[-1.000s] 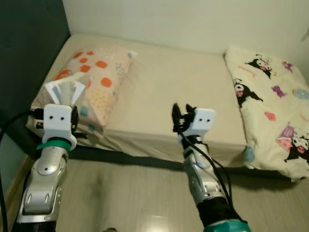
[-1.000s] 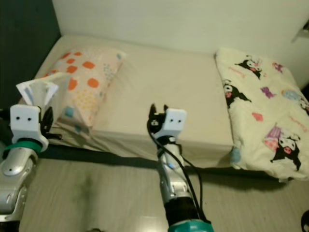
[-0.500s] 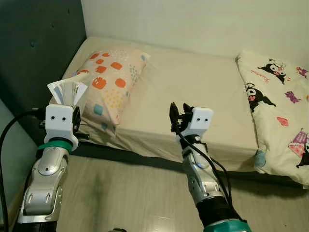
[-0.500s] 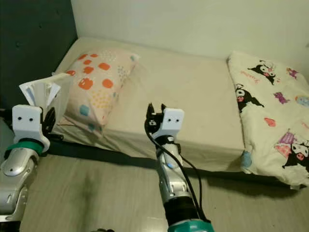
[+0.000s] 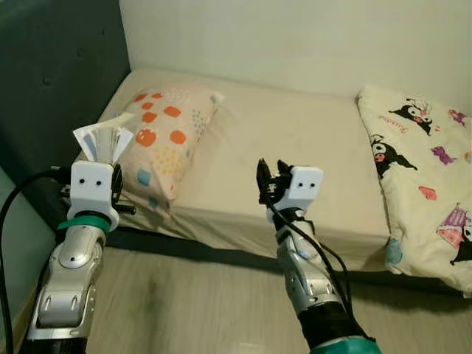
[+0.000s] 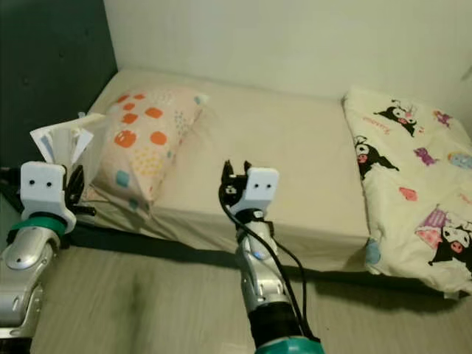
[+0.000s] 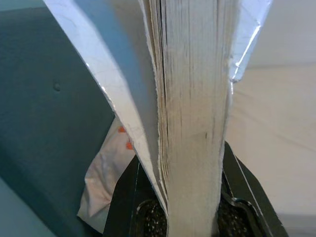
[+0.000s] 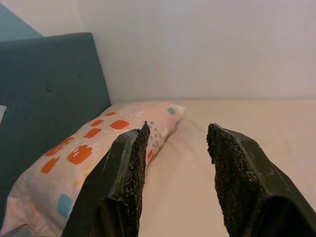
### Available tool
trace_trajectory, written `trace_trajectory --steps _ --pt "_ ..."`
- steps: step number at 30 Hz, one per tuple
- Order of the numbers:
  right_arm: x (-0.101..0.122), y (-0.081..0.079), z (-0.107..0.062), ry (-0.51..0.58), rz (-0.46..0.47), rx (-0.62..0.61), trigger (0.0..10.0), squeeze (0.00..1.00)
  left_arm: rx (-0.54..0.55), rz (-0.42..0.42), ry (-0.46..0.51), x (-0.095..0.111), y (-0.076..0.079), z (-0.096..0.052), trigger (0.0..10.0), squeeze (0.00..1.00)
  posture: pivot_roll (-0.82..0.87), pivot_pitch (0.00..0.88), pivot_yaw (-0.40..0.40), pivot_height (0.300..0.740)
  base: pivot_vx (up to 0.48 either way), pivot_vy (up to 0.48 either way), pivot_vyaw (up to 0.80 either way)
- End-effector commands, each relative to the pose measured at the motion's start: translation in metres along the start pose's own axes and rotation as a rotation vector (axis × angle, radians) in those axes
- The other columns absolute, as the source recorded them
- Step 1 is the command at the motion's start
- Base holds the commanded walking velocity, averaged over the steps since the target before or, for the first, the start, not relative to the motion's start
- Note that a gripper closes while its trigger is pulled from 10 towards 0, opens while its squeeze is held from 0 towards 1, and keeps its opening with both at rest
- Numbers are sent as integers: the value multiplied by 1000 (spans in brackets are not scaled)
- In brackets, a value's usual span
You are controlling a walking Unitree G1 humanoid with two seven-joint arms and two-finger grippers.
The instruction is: Clean up the room
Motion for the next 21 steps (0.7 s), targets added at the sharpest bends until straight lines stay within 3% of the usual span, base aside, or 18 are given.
trace_trajectory --steps 1,21 --pt "-5 5 -2 -18 2 -16 10000 0 -10 10 45 9 2 0 10000 0 222 23 -19 740 480 0 0" --pt "-5 6 -2 -19 4 -26 10000 0 -10 17 48 9 1 1 10000 0 226 28 -14 740 480 0 0"
Point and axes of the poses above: a point about 5 cm out from each wrist's last joint towards the gripper, its own z axis pointing out of the wrist towards the gripper, its own x axis along the axis of the wrist's last joint, y = z × x, the point moved 4 cm from there along z, pointing out of the wrist towards the gripper, and after that the axes turned 4 degrees about -z, right-handed, at the moved point
